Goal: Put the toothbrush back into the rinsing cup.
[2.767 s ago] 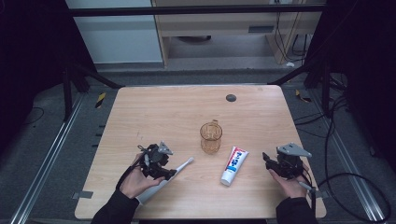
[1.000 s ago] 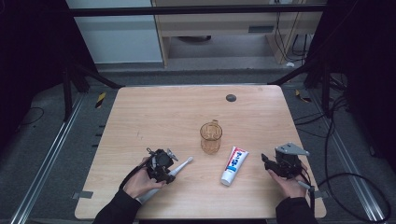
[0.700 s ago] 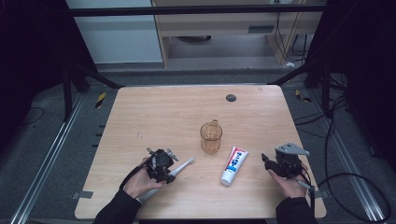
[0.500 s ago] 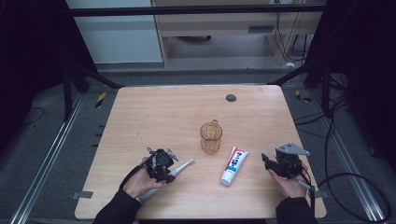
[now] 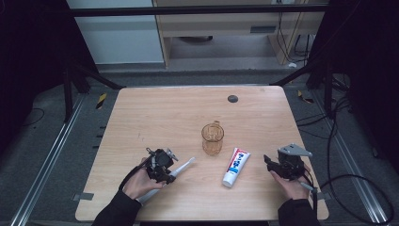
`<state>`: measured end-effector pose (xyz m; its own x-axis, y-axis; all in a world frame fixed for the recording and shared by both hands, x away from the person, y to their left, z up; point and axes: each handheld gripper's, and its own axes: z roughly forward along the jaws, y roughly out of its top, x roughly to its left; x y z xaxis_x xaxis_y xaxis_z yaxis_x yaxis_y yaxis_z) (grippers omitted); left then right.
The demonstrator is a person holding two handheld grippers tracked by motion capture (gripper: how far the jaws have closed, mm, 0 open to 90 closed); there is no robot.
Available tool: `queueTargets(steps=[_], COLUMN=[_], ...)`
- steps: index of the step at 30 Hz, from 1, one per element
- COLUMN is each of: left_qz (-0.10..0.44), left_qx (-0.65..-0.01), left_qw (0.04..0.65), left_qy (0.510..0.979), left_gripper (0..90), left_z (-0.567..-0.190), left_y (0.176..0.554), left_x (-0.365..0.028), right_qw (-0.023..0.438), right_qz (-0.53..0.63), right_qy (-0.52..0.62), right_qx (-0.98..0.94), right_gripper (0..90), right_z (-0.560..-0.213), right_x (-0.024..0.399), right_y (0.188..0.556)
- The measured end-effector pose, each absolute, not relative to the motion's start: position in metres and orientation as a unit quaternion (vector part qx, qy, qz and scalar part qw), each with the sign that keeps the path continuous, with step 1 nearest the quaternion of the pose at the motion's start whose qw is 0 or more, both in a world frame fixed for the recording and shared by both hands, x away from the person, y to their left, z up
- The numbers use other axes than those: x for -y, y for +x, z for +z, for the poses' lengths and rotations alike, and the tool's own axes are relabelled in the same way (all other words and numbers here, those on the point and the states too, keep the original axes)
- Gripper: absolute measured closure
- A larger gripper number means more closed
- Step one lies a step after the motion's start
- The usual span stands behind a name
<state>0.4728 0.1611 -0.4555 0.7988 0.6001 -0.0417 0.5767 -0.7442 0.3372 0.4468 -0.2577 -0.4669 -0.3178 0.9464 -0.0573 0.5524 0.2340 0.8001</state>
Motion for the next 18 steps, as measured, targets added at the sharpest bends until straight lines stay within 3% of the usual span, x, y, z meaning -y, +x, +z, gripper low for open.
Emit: queueTargets(steps=[18], left_qz=[0.069], left_qx=[-0.323], left_qw=[0.225], left_qy=[0.917], left_gripper=[67.5], left_z=[-0.430], left_y=[0.465], left_x=[-0.170], right_qw=[0.281], right_qz=[0.347], right_qy=[0.512], right_qx=[-0.734], right_gripper=[40.9], right_z=[-0.467], right_x=[0.258], right_y=[0.447])
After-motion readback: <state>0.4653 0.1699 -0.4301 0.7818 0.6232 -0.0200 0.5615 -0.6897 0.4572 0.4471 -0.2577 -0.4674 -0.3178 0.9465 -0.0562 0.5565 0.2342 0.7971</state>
